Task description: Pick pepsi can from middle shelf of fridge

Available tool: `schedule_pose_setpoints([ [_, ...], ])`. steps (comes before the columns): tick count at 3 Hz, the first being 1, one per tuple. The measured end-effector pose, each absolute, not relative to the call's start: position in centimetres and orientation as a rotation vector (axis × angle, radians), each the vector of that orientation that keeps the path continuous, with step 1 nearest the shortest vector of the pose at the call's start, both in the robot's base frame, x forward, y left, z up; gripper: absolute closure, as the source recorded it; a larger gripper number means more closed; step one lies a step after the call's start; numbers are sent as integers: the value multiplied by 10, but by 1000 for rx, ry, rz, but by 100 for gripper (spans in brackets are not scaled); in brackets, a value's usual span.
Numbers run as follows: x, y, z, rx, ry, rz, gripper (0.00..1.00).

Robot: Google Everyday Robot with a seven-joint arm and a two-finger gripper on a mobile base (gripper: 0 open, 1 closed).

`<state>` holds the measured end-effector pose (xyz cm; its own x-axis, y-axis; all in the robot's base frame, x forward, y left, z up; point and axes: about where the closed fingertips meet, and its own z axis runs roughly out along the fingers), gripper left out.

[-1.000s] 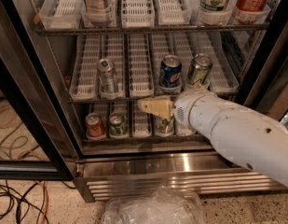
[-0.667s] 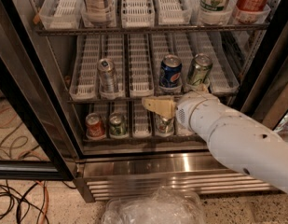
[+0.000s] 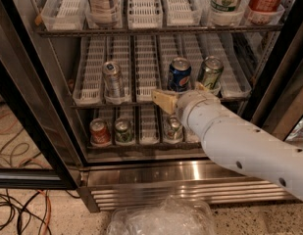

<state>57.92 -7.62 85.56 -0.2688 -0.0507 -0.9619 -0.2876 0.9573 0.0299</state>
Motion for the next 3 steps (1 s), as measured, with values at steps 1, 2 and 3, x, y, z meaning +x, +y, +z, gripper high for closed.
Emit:
schedule_pose_setpoints([
  [1, 579, -76, 856, -249, 1836, 231, 14],
  [2, 583, -77, 856, -232, 1814, 217, 32],
  [3, 589, -76, 853, -230, 1778, 185, 38],
])
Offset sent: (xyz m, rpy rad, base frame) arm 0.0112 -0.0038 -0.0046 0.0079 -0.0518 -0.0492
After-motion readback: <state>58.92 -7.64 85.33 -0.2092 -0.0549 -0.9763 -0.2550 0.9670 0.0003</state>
